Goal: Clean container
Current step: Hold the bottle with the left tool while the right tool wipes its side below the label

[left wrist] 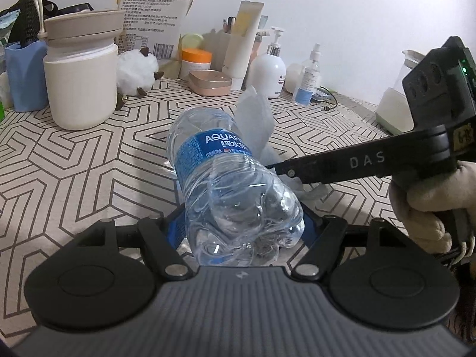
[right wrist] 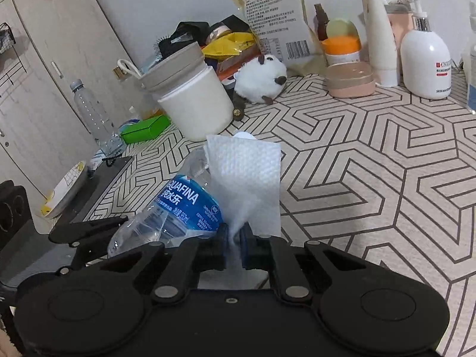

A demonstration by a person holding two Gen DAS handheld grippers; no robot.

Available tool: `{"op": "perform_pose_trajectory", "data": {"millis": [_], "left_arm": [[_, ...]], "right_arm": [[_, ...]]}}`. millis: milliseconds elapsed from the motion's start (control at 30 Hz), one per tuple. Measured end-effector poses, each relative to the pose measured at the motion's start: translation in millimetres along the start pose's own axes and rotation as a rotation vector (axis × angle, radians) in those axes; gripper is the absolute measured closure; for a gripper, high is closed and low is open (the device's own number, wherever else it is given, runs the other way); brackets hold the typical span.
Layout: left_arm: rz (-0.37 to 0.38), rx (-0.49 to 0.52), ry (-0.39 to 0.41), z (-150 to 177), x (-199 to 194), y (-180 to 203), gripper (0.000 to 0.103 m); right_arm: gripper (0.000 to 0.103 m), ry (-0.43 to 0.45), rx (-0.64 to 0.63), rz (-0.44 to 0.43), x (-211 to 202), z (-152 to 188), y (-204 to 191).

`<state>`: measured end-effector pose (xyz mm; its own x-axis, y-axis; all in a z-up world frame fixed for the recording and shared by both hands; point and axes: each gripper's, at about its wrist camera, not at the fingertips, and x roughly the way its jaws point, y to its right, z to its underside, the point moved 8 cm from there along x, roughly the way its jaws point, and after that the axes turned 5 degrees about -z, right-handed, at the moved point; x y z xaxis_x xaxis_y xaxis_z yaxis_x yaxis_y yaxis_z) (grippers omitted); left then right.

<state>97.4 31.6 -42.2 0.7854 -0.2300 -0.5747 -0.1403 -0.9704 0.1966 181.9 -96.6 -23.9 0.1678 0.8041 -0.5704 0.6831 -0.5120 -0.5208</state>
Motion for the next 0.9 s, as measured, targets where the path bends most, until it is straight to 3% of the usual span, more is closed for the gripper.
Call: {"op": "perform_pose_trajectory", "data": {"millis": [67, 167, 233, 467, 633, 733, 900], "left_arm": [[-0.035, -0.007, 0.001, -0.3, 0.8, -2.4, 0.017], [-0.055, -0.030, 0.003, -1.3, 0.9, -7.3, 0.014], [-0.054, -0.041, 0.005, -1.6, 0.5, -9.2, 0.014], [-0.074, -0.043, 0.004, -1.4, 1.1, -10.1, 0.013], [-0.075, -0.044, 0.009, -0.8, 1.7, -15.4, 0.013], [-0.121, -0.039, 0.007, -0.8, 2.2, -16.3, 0.013], [-0.128, -0.026, 0.000, -1.2, 3.1, -16.3, 0.014]], "right_arm": [[0.090, 0.009, 0.001, -0.007, -2.3, -1.1, -1.2], [0.090, 0.022, 0.014, -0.061, -4.9, -2.8, -6.2], [0.089, 0.026, 0.014, -0.119, -5.9, -3.4, -14.5], [0.089, 0.035, 0.001, -0.156, -7.6, -3.9, -24.2], [0.088, 0.044, 0.032, -0.266, -9.6, -5.0, -31.5], [0.088, 0.044, 0.052, -0.287, -8.2, -4.6, -30.1], [0.088, 0.036, 0.089, -0.267, -1.4, -2.9, -19.0]]}}
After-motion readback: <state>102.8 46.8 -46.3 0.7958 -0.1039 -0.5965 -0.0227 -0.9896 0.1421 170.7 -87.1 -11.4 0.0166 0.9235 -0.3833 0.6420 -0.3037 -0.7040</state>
